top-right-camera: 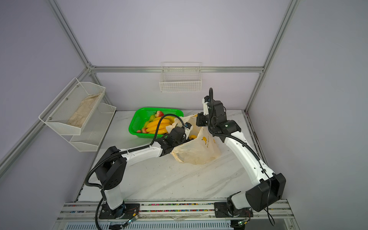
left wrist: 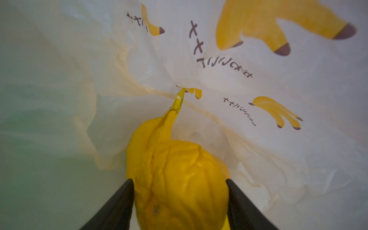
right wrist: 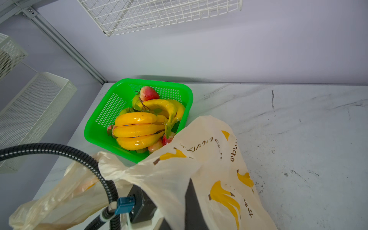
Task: Place the fake fruits into the plastic bag and tie a complex knot
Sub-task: 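Open the left gripper to drop the yellow fruit into the bag, then move the left gripper back to the basket and grasp a red apple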
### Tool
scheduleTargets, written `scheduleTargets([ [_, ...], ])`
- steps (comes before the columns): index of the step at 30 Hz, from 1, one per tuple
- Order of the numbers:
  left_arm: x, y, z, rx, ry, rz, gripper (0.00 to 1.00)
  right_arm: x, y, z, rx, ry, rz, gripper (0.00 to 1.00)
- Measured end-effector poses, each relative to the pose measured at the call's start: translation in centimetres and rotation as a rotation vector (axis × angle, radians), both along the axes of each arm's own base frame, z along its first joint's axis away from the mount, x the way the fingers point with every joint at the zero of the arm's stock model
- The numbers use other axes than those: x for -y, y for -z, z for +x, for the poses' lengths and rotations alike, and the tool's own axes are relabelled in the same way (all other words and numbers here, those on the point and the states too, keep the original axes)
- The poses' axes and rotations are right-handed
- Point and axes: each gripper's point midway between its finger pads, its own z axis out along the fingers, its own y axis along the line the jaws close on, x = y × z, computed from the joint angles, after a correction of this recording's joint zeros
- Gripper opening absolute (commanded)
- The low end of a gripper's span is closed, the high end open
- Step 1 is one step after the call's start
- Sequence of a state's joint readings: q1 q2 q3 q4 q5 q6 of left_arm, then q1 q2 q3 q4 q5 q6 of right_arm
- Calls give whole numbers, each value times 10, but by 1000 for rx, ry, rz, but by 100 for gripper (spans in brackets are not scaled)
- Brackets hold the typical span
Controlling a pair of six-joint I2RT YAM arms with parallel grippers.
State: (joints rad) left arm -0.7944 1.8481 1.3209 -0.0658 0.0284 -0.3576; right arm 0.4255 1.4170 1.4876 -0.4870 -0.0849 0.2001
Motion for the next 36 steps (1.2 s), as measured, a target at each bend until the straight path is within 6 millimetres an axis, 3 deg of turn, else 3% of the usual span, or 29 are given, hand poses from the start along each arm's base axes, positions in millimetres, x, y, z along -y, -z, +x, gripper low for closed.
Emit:
scheduleTargets([
  [4, -7, -10, 4, -13, 11, -37, 83, 3, 0, 1, 5, 13, -12, 0],
  [10, -16, -52, -3, 20, 60, -105, 85, 7, 0, 3, 13, 34, -29, 0],
  [14, -27, -80, -22, 31, 109, -165, 82, 13, 1, 5, 21, 59, -60, 0],
  [21, -54, -109, -60, -4, 206, -354, 75, 15, 11, 5, 7, 67, -79, 0],
  [24, -57, -132, -72, 1, 252, -443, 73, 16, 24, 4, -19, 65, -91, 0],
  [28, -60, -162, -90, 42, 310, -493, 72, 16, 26, 4, -24, 67, -95, 0],
  [33, -84, -180, -112, 108, 316, -435, 74, 18, 26, 5, -21, 78, -102, 0],
  [36, -113, -194, -109, 160, 222, -415, 74, 22, 26, 6, -17, 94, -114, 0],
])
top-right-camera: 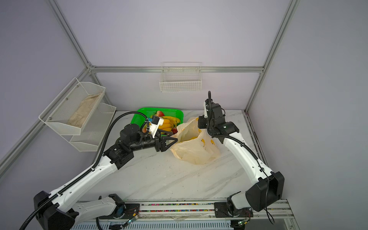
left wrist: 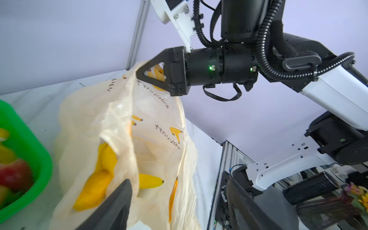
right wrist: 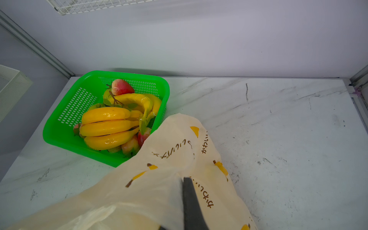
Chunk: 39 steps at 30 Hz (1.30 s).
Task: Place the fake fruits into the plastic bag and tie a complex knot
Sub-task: 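Move the left gripper back to the basket and grasp a red apple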
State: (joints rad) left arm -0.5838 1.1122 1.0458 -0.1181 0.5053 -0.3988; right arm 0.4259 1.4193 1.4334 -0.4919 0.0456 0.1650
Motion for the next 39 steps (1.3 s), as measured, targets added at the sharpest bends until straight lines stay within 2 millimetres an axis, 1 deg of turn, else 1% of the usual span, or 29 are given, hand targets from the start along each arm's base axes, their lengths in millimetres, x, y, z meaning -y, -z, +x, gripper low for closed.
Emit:
scheduleTargets([
  [1, -11, -4, 4, 11, -54, 0, 73, 1, 0, 0, 1, 4, -3, 0],
  [3, -42, -13, 17, 36, -211, 5, 73, 4, 0, 1, 3, 17, -15, 0],
  [5, -69, -15, 34, 44, -369, 18, 73, 7, 1, 1, 0, 29, -27, 0],
  [7, -91, -4, 53, 24, -504, 60, 74, 10, 2, 0, -3, 42, -39, 0],
  [9, -105, 20, 78, -22, -617, 134, 75, 14, 0, 0, -1, 57, -50, 0],
  [11, -110, 48, 102, -75, -686, 222, 75, 16, -5, -1, 7, 67, -55, 0],
  [12, -112, 68, 117, -108, -717, 281, 76, 17, -9, -1, 11, 71, -58, 0],
  [15, -121, 117, 152, -176, -775, 452, 78, 19, -18, -1, 23, 75, -59, 0],
  [17, -130, 136, 173, -207, -796, 529, 78, 19, -22, -1, 30, 77, -59, 0],
  [18, -135, 142, 184, -221, -806, 552, 79, 20, -22, -1, 30, 78, -61, 0],
  [20, -145, 143, 206, -237, -827, 556, 80, 20, -21, -1, 26, 82, -67, 0],
  [26, -174, 131, 265, -258, -860, 471, 81, 19, -9, 4, 0, 83, -86, 0],
  [29, -183, 132, 291, -266, -865, 435, 81, 17, -4, 8, -12, 81, -94, 0],
  [31, -186, 139, 307, -282, -863, 417, 81, 15, -2, 11, -16, 78, -94, 0],
  [35, -187, 164, 336, -326, -843, 394, 83, 13, 3, 16, -27, 73, -99, 0],
  [39, -181, 194, 355, -377, -811, 384, 85, 11, 5, 19, -29, 70, -102, 0],
])
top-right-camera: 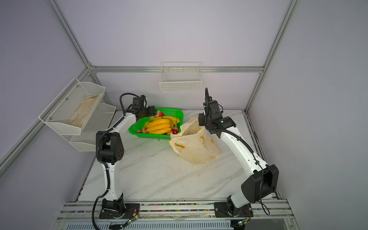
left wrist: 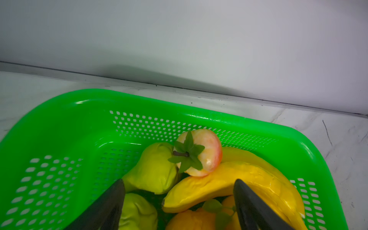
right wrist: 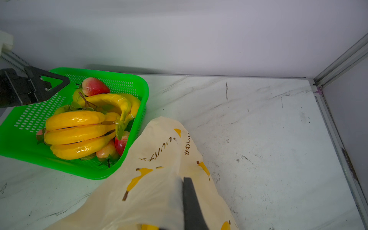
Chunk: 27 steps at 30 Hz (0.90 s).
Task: Place the fake fruits into the plastic bag and tie a complex knot
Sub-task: 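Move the left gripper back to the basket and grasp a red apple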
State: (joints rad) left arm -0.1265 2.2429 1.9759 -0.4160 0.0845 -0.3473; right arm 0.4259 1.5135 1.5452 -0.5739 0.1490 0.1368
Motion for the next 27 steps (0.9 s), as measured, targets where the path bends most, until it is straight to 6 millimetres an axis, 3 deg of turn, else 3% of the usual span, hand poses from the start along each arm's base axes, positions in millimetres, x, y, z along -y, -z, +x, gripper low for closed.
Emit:
scheduleTargets([
  [6, 11, 25, 23, -29, 24, -41, 85, 0, 0, 0, 2, -5, -5, 0],
  [13, 28, 37, 42, -34, 69, -129, 82, 0, -1, 0, 3, -8, -8, 0],
  [23, 35, 39, 47, -46, 95, -198, 80, -1, -1, 0, 3, -14, -6, 0],
  [27, 32, 41, 48, -52, 94, -223, 74, -2, 0, 0, 3, -14, -6, 0],
])
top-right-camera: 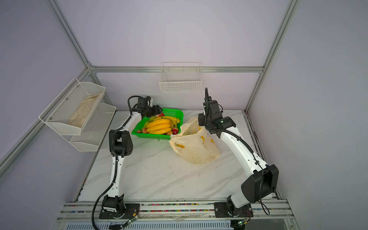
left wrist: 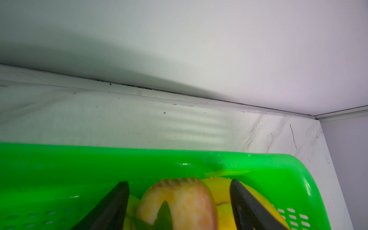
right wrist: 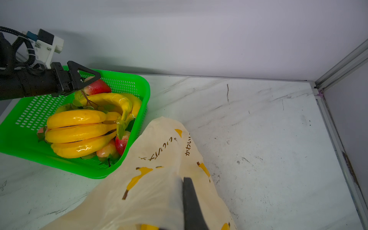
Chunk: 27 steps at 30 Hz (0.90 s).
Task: Place the fake fruits into the plastic bag and tie a complex knot
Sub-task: 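Move the left gripper back to the basket and grasp a red apple, then lift the red apple with the left gripper and lower it into the bag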
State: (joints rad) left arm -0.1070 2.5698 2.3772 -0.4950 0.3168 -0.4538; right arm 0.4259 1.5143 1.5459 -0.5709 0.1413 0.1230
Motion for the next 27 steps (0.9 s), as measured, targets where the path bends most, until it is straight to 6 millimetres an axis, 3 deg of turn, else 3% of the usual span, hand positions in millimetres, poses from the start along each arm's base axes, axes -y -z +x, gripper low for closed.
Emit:
scheduleTargets([
  [4, -1, 0, -1, -7, 3, -17, 71, -1, 0, 1, 2, -1, 1, 0],
  [15, -2, 7, -7, -44, 16, -10, 49, -2, 0, 2, 5, -4, 4, 0],
  [23, -10, 7, -9, -57, -2, 10, 46, -2, 0, 2, 6, -7, 6, 0],
  [27, -19, -13, -10, -28, -23, 40, 46, -3, 0, 2, 6, -7, 7, 0],
])
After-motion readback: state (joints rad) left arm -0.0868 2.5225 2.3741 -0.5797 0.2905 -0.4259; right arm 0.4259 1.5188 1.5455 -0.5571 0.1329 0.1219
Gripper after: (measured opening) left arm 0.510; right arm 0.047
